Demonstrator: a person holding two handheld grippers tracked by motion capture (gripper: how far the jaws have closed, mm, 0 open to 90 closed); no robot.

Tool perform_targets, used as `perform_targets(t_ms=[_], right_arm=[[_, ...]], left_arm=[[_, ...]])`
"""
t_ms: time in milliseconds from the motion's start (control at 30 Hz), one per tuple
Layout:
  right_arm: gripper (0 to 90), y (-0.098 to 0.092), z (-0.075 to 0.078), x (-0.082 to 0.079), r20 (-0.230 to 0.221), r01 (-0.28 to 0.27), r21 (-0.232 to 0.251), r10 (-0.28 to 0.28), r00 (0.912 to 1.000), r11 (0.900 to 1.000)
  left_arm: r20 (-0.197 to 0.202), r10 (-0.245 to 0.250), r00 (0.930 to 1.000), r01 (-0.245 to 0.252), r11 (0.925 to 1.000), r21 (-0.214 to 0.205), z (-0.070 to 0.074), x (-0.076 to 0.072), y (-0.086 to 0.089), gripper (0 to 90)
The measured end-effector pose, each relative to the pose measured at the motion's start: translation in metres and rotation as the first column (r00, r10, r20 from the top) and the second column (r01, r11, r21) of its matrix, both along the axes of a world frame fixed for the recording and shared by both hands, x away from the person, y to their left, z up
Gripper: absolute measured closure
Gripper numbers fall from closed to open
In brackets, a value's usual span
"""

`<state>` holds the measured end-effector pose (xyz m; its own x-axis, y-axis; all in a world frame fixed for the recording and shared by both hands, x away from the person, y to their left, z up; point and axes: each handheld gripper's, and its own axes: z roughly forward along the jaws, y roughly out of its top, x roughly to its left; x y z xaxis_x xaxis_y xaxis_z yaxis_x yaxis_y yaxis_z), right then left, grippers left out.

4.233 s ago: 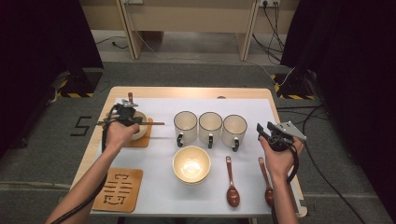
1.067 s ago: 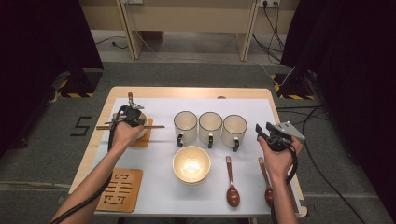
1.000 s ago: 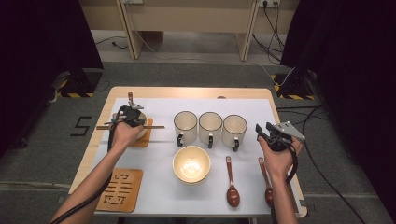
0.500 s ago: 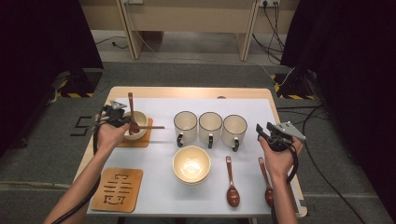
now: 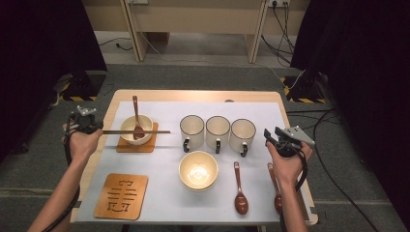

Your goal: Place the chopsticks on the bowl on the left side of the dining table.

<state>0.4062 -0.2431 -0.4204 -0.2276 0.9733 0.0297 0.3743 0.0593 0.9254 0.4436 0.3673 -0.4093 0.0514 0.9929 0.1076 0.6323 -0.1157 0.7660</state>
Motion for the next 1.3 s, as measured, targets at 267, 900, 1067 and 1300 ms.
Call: perform_targets(t_ms=[267,900,1067,1300], right_arm=[[54.9,0.000,-0.001,0.001,-0.002,-0.003,0.001,0.003,1.0000,1.0000],[54.9,0.001,-0.002,0.001,-0.010,-0.002,0.000,0.002,0.9999,1.0000],[54.8,0.001,-0.001,0.001,-0.007,-0.001,0.002,0.001,1.0000,1.0000],[54.7,0.001,-0.002,0.001,-0.015,-0.003,-0.003,0.003,0.9999,1.0000]], left_arm=[[-0.055,0.040,0.9977,-0.040,0.9992,0.007,-0.015,0.000,0.017,89.1],[-0.071,0.005,0.9974,-0.005,1.0000,0.009,-0.019,0.008,0.009,89.1],[-0.047,0.014,0.9988,-0.014,0.9998,0.015,-0.015,0.008,0.008,88.1],[-0.018,0.001,0.9998,-0.001,0.9999,0.011,-0.008,0.007,0.000,86.4]])
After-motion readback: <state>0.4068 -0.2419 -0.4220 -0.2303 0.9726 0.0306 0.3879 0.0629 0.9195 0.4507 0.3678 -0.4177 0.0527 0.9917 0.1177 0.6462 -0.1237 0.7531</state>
